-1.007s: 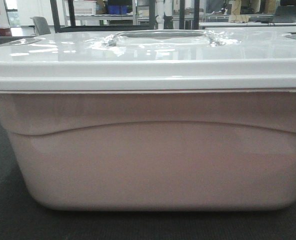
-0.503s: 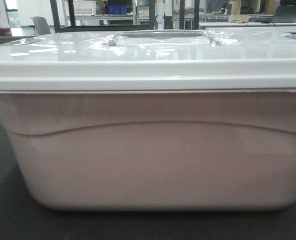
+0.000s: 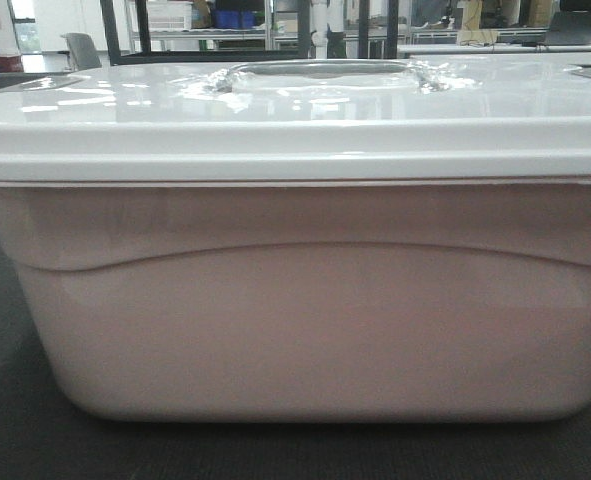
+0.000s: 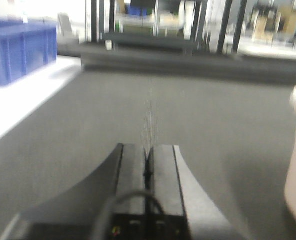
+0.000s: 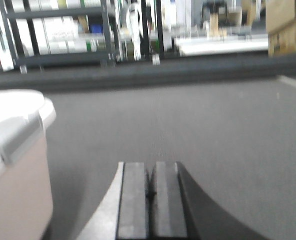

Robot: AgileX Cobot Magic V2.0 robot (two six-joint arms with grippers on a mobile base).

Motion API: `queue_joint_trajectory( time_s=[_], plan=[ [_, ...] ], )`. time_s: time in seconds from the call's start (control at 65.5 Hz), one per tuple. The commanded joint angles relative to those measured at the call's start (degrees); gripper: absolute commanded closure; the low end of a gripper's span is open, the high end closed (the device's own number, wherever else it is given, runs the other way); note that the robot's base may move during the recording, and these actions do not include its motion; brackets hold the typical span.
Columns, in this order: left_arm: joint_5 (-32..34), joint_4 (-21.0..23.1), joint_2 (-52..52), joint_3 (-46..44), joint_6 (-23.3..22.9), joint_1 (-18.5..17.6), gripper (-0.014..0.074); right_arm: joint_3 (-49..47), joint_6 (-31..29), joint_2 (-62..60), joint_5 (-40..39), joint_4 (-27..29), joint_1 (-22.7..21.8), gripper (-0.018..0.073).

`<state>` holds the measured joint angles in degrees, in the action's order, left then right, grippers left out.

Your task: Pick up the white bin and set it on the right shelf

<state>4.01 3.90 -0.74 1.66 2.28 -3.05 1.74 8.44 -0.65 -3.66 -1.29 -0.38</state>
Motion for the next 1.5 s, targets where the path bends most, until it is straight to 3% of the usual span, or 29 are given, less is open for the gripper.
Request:
queue_joint_trajectory(
  time_s=[0.0, 0.122, 0.32, 0.656, 0.992, 1.19, 1.373, 1.48],
  plan=[
    [14.13, 0.19, -0.53, -0.29, -0.37, -0.21, 0.0715, -0.15, -0.54, -0.92, -12.47, -0.40, -0.46, 0.0503],
    [22.35, 0.19, -0.53, -1.39, -0.37, -0.21, 0.0715, -0.49, -0.54, -0.92, -19.87, -0.40, -0.46, 0.0503],
    [20.15, 0.19, -0.18, -7.62, -0.37, -0.21, 0.0715, -6.82, -0.54, -0.92, -17.94, -0.40, -0.46, 0.0503],
    [0.38, -0.39, 0.05, -21.19, -0.37, -0.21, 0.0715, -20.82, -0.54, 0.78, -5.48, -0.40, -0.46, 0.0503],
    [-7.12, -0.92, 10.49, -33.05, -0.37, -0.21, 0.0715, -33.97, -0.54, 15.21, 1.30, -0.40, -0.46, 0.0503],
    [-11.67, 0.20, 20.25, -38.89, -0.37, -0.21, 0.0715, -41.91, -0.54, 24.71, 12.14, -0.02, -0.46, 0.0503],
    [-24.92, 4.97, 30.87, -46.74, -0.37, -0.21, 0.0715, -49.64, -0.54, 32.61, 29.56, 1.29, -0.46, 0.0503],
    [-35.80, 5.54, 36.88, -52.40, -0.37, -0.21, 0.0715, -54.16, -0.54, 37.74, 39.47, 1.29, -0.46, 0.0503]
  ],
)
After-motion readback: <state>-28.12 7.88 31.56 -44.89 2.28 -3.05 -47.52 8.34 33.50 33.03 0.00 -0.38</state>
